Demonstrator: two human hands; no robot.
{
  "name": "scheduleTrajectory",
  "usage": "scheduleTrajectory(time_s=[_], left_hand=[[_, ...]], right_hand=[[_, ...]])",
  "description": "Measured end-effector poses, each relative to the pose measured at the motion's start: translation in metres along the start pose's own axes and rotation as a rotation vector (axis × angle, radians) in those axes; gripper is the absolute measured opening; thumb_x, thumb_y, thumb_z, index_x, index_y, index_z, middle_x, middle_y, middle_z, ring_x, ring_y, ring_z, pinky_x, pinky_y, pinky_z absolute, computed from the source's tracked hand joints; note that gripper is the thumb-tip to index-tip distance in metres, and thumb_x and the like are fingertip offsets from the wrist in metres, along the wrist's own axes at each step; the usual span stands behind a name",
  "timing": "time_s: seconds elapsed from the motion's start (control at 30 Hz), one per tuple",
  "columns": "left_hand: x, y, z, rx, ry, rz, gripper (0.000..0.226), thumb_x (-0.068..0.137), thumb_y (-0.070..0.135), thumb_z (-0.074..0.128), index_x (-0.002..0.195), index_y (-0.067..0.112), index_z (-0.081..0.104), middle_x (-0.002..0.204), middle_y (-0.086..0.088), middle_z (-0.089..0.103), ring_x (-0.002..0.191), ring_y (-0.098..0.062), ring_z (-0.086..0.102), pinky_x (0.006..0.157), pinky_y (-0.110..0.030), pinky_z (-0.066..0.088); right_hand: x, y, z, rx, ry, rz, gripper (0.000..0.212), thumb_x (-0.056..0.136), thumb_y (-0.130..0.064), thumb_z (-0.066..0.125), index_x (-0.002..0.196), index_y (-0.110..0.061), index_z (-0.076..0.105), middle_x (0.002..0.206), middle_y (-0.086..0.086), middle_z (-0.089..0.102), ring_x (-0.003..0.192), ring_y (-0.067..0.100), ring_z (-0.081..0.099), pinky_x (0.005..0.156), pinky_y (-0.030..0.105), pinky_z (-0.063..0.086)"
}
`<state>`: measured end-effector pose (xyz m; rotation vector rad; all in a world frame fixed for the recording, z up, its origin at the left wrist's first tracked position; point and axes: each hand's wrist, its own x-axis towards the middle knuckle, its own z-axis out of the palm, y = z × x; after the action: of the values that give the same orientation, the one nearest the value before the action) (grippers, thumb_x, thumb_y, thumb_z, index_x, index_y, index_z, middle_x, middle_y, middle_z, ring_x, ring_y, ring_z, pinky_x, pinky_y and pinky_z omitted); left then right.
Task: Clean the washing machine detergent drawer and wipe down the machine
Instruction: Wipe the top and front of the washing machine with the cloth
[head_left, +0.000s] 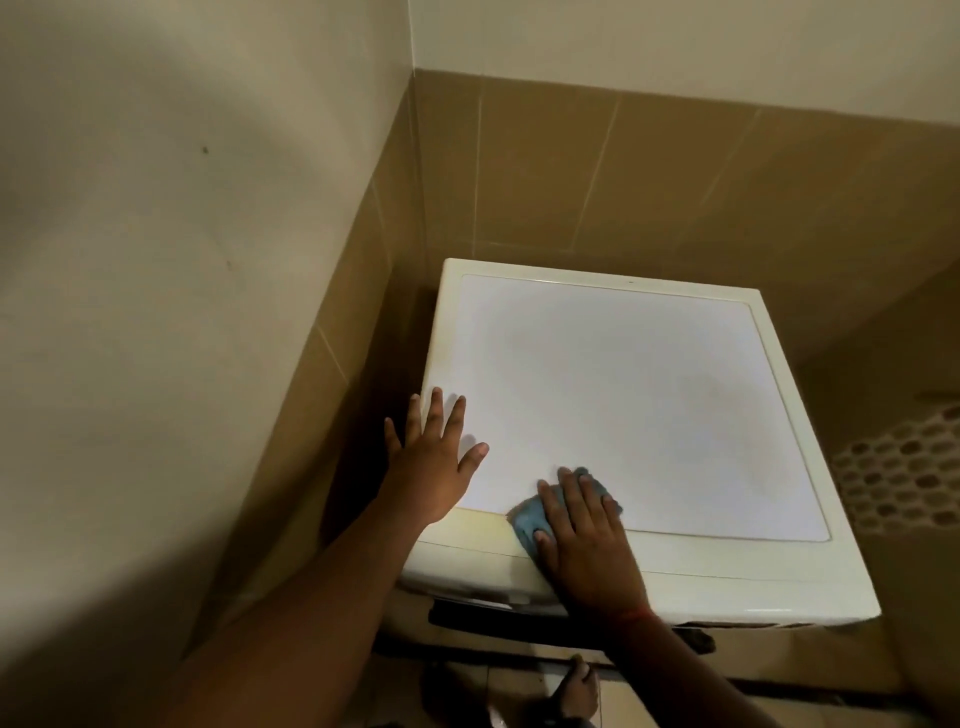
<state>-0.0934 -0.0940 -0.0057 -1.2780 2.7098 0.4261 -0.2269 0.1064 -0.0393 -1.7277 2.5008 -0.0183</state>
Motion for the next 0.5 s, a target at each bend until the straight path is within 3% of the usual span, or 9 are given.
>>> scheduleTrajectory(time_s=[0.07, 0.17, 0.2, 0.33, 0.43, 0.5], left_hand=[[0.000, -0.007, -0.003, -0.033, 0.004, -0.038, 0.072, 0.095, 0.065, 0.013, 0.156, 0.030, -0.003, 0.165, -0.003, -0.008, 0.150, -0.032, -0.011, 0.117, -0.063, 0.002], [-0.001, -0.015, -0.006, -0.075, 0.007, -0.064, 0.071, 0.097, 0.063, 0.016, 0.156, 0.030, -0.003, 0.165, -0.004, -0.007, 0.150, -0.032, -0.010, 0.117, -0.063, 0.000], [-0.001, -0.017, -0.006, -0.075, 0.011, -0.063, 0.071, 0.097, 0.063, 0.017, 0.156, 0.029, -0.003, 0.165, -0.004, -0.007, 0.150, -0.032, -0.010, 0.118, -0.063, 0.000], [-0.002, -0.025, -0.010, -0.066, 0.032, -0.092, 0.071, 0.097, 0.064, 0.016, 0.156, 0.030, -0.003, 0.165, -0.004, -0.005, 0.151, -0.032, -0.008, 0.118, -0.061, 0.000], [-0.006, -0.028, -0.010, -0.085, 0.019, -0.102, 0.070, 0.097, 0.063, 0.016, 0.156, 0.030, -0.003, 0.165, -0.004, -0.006, 0.151, -0.031, -0.010, 0.118, -0.061, -0.001], [-0.008, -0.029, -0.011, -0.090, 0.012, -0.101, 0.070, 0.097, 0.063, 0.016, 0.156, 0.030, -0.004, 0.165, -0.004, -0.006, 0.151, -0.030, -0.011, 0.118, -0.061, -0.002]], right_hand=[[-0.005, -0.026, 0.006, 0.048, -0.035, 0.015, 0.061, 0.098, -0.047, 0.036, 0.151, -0.017, 0.031, 0.159, 0.015, 0.023, 0.147, 0.036, 0.018, 0.116, 0.055, 0.023], [-0.008, -0.049, 0.008, 0.011, -0.068, -0.306, 0.061, 0.099, -0.051, 0.033, 0.151, -0.020, 0.031, 0.161, 0.012, 0.018, 0.147, 0.033, 0.019, 0.115, 0.054, 0.026], [-0.001, -0.047, 0.003, -0.002, -0.055, -0.325, 0.059, 0.100, -0.051, 0.031, 0.151, -0.021, 0.032, 0.160, 0.011, 0.022, 0.147, 0.032, 0.021, 0.114, 0.053, 0.028], [0.011, -0.064, 0.001, 0.055, -0.028, -0.058, 0.059, 0.099, -0.047, 0.035, 0.150, -0.016, 0.034, 0.157, 0.016, 0.027, 0.145, 0.036, 0.024, 0.115, 0.054, 0.026], [0.009, -0.086, 0.007, 0.042, -0.078, -0.325, 0.061, 0.099, -0.052, 0.034, 0.151, -0.020, 0.030, 0.159, 0.013, 0.024, 0.147, 0.033, 0.022, 0.114, 0.055, 0.027], [0.025, -0.082, -0.002, 0.040, -0.074, -0.339, 0.059, 0.101, -0.053, 0.027, 0.152, -0.022, 0.028, 0.160, 0.010, 0.023, 0.148, 0.030, 0.020, 0.115, 0.053, 0.027]])
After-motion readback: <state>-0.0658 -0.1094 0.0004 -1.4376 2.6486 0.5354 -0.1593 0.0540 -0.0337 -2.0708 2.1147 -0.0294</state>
